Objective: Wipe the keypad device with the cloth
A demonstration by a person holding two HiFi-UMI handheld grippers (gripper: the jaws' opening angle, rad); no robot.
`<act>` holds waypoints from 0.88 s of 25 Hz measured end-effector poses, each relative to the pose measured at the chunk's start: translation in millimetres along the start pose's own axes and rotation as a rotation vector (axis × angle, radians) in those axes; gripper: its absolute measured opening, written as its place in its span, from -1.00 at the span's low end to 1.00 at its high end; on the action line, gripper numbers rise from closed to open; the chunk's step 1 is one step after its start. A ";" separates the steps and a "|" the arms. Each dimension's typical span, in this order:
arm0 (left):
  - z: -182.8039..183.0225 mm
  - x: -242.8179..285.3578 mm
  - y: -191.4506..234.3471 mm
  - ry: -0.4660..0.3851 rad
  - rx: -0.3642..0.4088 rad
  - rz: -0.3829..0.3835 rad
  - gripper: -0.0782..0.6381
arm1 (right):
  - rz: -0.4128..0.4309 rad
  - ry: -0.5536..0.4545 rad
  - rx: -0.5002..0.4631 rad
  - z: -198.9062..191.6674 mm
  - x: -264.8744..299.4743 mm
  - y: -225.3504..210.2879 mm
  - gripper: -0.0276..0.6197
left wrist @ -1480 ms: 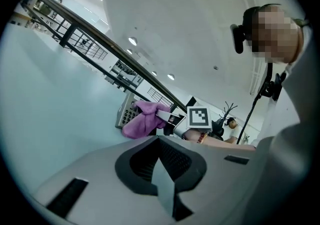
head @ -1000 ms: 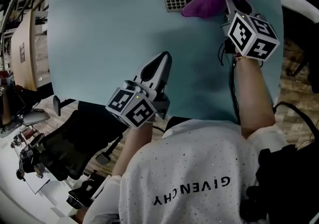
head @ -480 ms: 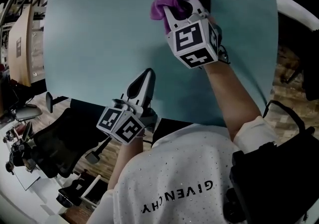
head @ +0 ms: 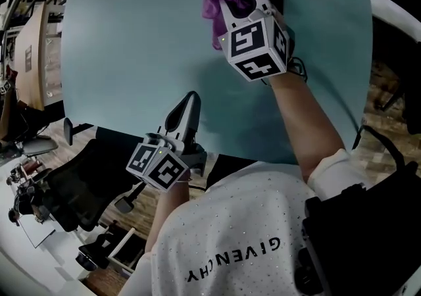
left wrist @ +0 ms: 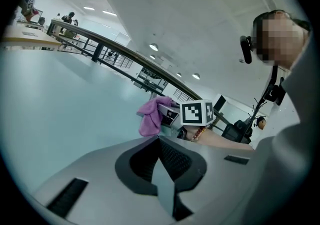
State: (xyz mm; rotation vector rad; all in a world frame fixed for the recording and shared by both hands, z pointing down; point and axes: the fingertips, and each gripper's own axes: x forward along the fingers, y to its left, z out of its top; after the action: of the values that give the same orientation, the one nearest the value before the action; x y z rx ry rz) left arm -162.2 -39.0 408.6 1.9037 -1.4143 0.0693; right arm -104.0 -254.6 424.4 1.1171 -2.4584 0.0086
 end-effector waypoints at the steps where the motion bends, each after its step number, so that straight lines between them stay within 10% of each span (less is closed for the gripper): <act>1: 0.1 1.5 -1.0 0.001 0.001 -0.006 -0.78 | -0.009 0.003 0.008 -1.4 -3.1 -3.1 -0.73; 22: -3.6 28.8 -19.1 0.042 0.018 -0.094 -0.78 | -0.178 0.041 0.084 -36.4 -47.0 -69.8 -0.73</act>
State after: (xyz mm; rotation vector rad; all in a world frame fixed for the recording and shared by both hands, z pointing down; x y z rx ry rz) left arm -133.6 -57.9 414.2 1.9693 -1.2990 0.0772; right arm -12.6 -261.4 427.0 1.3542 -2.3335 0.0811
